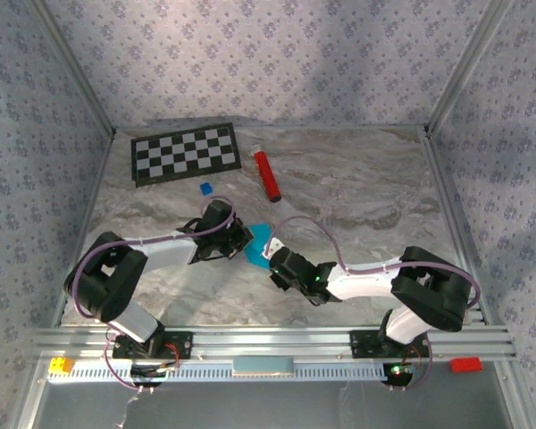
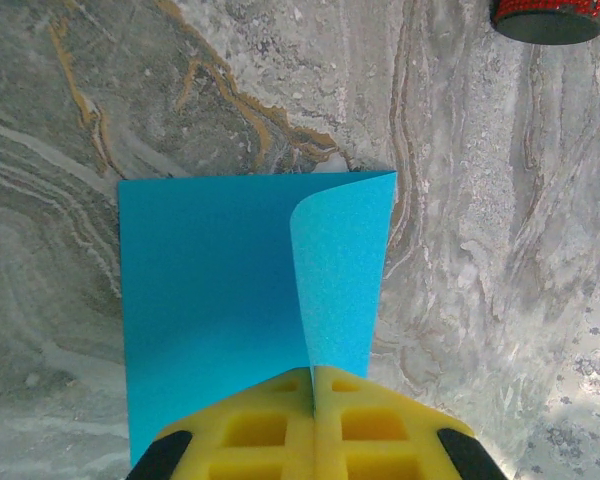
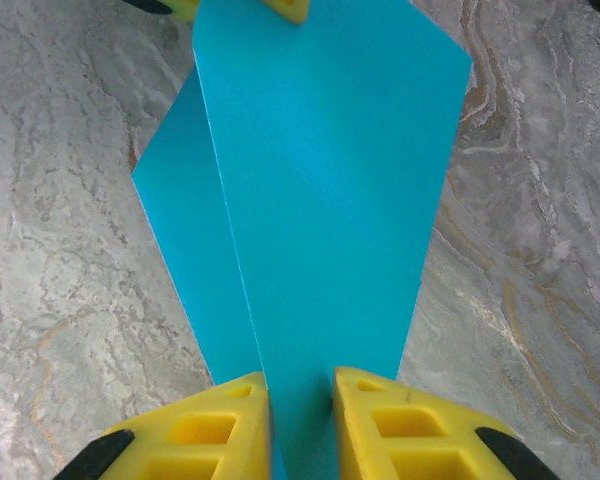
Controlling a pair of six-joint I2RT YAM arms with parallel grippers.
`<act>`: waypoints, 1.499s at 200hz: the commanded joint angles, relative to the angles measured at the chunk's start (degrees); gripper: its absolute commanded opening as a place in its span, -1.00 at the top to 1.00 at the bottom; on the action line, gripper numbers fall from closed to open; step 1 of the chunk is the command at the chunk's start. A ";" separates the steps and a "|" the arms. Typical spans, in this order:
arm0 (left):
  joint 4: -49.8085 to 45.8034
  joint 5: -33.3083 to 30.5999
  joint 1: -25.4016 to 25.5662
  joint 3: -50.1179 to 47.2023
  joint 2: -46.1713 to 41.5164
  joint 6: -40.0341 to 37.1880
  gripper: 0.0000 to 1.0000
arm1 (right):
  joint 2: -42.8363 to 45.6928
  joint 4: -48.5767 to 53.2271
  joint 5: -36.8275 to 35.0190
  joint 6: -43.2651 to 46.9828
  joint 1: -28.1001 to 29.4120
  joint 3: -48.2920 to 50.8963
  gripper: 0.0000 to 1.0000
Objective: Fold a paper plane with a square sheet of paper (pick it up from the middle)
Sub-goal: Fourth fold the wing at the center of the table.
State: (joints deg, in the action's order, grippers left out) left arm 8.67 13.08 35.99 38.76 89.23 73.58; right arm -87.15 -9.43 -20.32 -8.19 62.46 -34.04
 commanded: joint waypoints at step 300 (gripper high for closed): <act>-6.51 -5.98 -0.03 -0.36 -7.86 -1.20 0.13 | -1.47 -15.71 28.21 -16.01 -13.35 6.38 1.00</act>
State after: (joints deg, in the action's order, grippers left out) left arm 4.01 8.08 36.01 38.74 82.50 72.49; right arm -87.83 -21.58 1.17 -19.75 51.05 -28.73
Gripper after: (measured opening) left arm 0.449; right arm 0.053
